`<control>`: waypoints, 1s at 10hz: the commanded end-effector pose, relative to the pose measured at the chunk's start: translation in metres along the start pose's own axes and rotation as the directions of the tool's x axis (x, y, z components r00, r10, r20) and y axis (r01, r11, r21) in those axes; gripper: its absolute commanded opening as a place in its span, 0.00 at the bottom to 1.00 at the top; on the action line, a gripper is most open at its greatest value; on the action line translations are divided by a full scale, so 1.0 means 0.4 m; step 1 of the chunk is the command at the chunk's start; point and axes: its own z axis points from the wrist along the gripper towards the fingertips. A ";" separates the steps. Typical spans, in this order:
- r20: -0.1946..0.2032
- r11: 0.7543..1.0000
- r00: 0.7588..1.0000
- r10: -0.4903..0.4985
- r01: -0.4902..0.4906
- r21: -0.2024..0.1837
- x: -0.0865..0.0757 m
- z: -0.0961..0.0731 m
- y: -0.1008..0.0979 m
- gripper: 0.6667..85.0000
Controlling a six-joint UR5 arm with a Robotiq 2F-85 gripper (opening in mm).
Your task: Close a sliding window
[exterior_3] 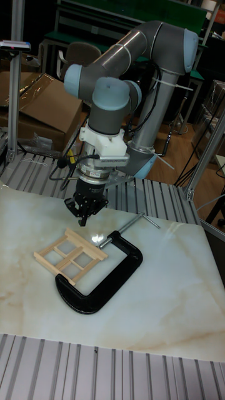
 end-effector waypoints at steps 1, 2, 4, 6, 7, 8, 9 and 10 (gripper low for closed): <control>0.009 0.997 0.997 -0.075 0.075 0.035 -0.013 0.058 -0.038 0.00; 0.003 0.994 0.996 -0.094 0.094 0.051 -0.013 0.069 -0.052 0.00; 0.010 0.990 0.992 -0.129 0.128 0.066 -0.023 0.091 -0.072 0.00; 0.012 0.988 0.990 -0.138 0.137 0.072 -0.029 0.102 -0.081 0.00; 0.015 0.987 0.990 -0.141 0.140 0.074 -0.033 0.107 -0.085 0.00; 0.019 0.986 0.989 -0.148 0.146 0.075 -0.040 0.114 -0.092 0.00; 0.018 0.985 0.988 -0.155 0.153 0.075 -0.041 0.116 -0.097 0.00; 0.018 0.985 0.987 -0.160 0.158 0.076 -0.041 0.115 -0.101 0.00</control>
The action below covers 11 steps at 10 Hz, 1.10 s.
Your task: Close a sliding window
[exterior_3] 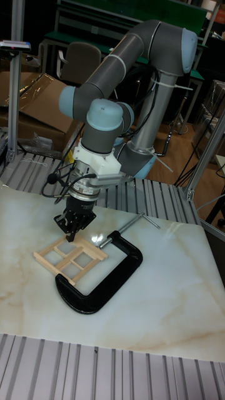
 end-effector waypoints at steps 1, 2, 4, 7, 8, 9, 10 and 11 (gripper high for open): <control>0.011 1.000 1.000 -0.016 0.016 0.001 -0.007 0.009 -0.018 0.00; 0.010 1.000 1.000 -0.022 0.022 0.002 -0.007 0.012 -0.022 0.00; 0.017 1.000 0.999 -0.031 0.031 0.005 -0.017 0.020 -0.028 0.00; 0.019 0.998 0.998 -0.067 0.066 0.012 -0.024 0.018 -0.038 0.00; 0.018 0.996 0.996 -0.084 0.083 0.018 -0.026 0.019 -0.044 0.00; 0.020 0.995 0.995 -0.095 0.094 0.025 -0.029 0.021 -0.051 0.00; 0.024 0.995 0.995 -0.099 0.099 0.025 -0.033 0.023 -0.051 0.00; 0.026 0.994 0.994 -0.102 0.102 0.026 -0.035 0.024 -0.052 0.00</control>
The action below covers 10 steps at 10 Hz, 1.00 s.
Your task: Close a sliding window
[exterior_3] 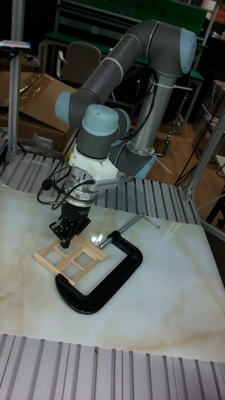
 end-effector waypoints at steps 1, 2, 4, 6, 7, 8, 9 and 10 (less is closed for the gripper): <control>0.016 1.000 1.000 -0.016 0.016 0.003 -0.013 0.005 -0.010 0.00; 0.017 1.000 1.000 -0.018 0.018 0.001 -0.015 0.006 -0.010 0.00; 0.017 1.000 0.999 -0.028 0.028 -0.002 -0.016 0.005 -0.008 0.00; 0.021 0.999 0.999 -0.042 0.042 0.000 -0.018 0.005 -0.008 0.00; 0.022 0.999 0.999 -0.046 0.046 0.001 -0.019 0.006 -0.009 0.00; 0.023 0.999 0.999 -0.049 0.049 0.002 -0.020 0.006 -0.010 0.00; 0.024 0.998 0.998 -0.056 0.055 0.003 -0.021 0.007 -0.011 0.00; 0.025 0.998 0.998 -0.062 0.062 0.006 -0.022 0.009 -0.013 0.00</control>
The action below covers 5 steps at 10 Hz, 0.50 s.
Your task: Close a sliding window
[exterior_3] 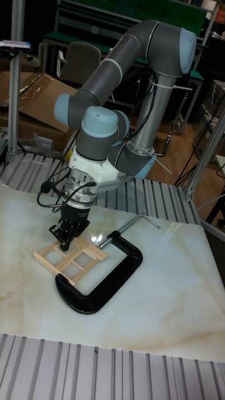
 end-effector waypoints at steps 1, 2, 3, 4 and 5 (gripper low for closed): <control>0.014 1.000 1.000 -0.010 0.010 0.002 -0.009 0.002 -0.005 0.00; 0.015 1.000 1.000 -0.015 0.015 0.003 -0.010 0.003 -0.006 0.00; 0.015 1.000 1.000 -0.018 0.018 0.003 -0.009 0.004 -0.006 0.00; 0.015 1.000 1.000 -0.019 0.019 0.003 -0.009 0.004 -0.006 0.00; 0.015 1.000 1.000 -0.024 0.024 0.003 -0.009 0.005 -0.006 0.00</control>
